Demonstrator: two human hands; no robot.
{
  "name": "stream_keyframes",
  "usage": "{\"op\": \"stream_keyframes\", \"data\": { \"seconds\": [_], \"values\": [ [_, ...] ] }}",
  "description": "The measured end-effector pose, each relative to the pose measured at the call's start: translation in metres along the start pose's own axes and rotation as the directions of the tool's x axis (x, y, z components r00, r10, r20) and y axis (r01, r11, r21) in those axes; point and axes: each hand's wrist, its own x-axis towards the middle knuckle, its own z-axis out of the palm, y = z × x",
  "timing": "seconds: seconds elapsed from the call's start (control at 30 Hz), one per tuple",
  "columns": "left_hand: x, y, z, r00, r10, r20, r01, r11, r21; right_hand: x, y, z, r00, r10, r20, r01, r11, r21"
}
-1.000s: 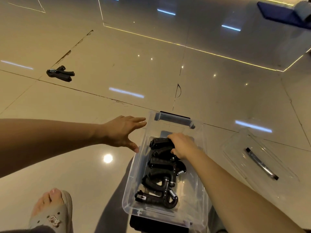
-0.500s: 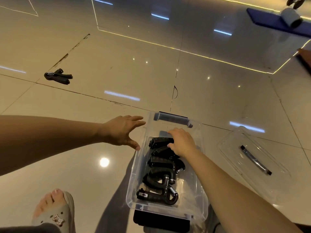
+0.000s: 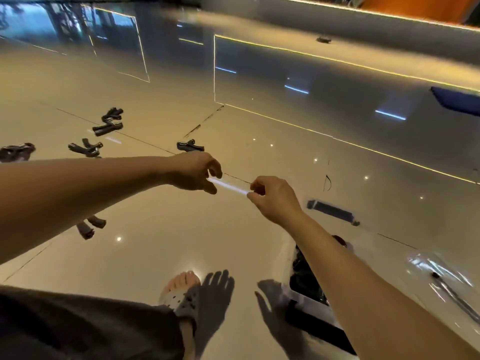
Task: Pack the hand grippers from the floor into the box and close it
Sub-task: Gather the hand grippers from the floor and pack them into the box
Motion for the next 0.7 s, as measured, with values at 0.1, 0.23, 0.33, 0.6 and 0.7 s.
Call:
{"op": "stream_keyframes", "data": {
  "seconds": [0.1, 0.23, 0.33, 0.6, 0.7],
  "values": [
    [-0.073, -0.040, -0.020, 0.996, -0.069, -0.050, 0.066, 0.996, -0.063, -0.009, -0.069, 0.024, 0.995, -0.056, 0.079, 0.053, 0.998, 0.034],
    [-0.159, -0.102, -0.028, 0.975, -0.200, -0.101, 0.191, 0.977, -0.092, -0.020, -0.144, 0.062, 0.973, -0.134, 0.185, 0.122, 0.990, 0.075],
    [-0.206, -0.141, -0.033, 0.942, -0.298, -0.155, 0.285, 0.953, -0.101, -0.022, -0.188, 0.091, 0.959, -0.179, 0.221, 0.158, 0.981, 0.110],
    [-0.278, -0.225, -0.049, 0.873, -0.444, -0.203, 0.426, 0.896, -0.127, -0.008, -0.276, 0.165, 0.942, -0.227, 0.247, 0.172, 0.959, 0.227],
    [-0.282, -0.263, -0.041, 0.845, -0.490, -0.214, 0.477, 0.871, -0.116, 0.013, -0.293, 0.196, 0.938, -0.208, 0.276, 0.155, 0.967, 0.203]
  ]
}}
